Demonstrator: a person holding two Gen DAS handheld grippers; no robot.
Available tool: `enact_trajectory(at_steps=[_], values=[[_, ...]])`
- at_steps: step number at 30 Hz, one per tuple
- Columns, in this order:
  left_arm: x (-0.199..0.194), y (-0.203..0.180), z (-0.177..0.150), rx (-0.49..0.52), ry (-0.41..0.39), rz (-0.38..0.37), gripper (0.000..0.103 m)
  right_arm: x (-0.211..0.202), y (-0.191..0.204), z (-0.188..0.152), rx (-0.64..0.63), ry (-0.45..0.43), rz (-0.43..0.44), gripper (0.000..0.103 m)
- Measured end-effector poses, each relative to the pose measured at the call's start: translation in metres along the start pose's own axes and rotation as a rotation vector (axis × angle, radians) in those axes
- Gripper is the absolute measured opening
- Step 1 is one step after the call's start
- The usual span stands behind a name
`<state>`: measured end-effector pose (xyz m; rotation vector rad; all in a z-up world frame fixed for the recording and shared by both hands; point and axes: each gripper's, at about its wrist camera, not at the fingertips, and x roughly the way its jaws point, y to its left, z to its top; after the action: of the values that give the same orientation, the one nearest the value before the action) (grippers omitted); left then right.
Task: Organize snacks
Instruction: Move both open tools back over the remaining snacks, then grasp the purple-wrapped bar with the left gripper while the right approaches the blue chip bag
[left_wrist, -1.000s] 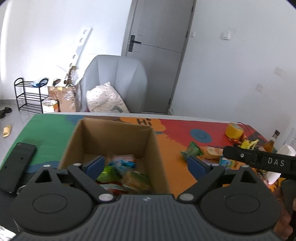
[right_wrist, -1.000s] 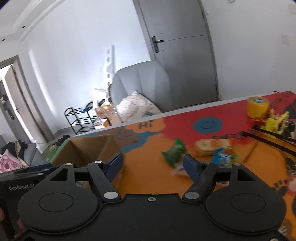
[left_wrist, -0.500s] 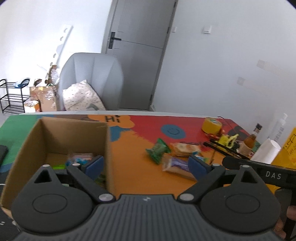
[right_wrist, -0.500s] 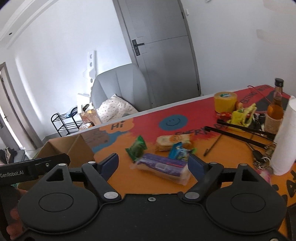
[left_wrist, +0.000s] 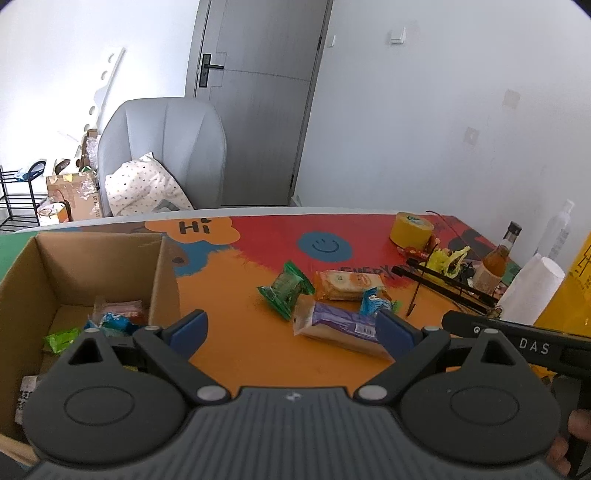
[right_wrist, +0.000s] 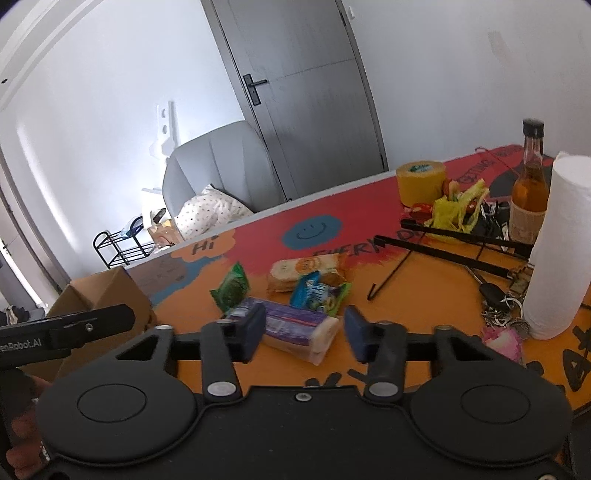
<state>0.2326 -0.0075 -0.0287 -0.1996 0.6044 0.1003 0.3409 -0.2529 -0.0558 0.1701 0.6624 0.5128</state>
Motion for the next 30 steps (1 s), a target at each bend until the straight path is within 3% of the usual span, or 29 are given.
enact_trajectory(at_steps=[1,6,30], values=[[0.003,-0.001,0.000,0.000,0.001,0.004,0.097,0.004,-0.003,0.000,0.006,0.006,0.000,0.033],[0.018,-0.003,0.001,-0.008,0.016,0.006,0.096,0.019,-0.014,0.000,0.020,0.019,-0.007,0.027],[0.085,-0.006,-0.005,-0.025,0.125,0.046,0.096,0.088,-0.029,0.000,-0.016,0.118,-0.061,0.031]])
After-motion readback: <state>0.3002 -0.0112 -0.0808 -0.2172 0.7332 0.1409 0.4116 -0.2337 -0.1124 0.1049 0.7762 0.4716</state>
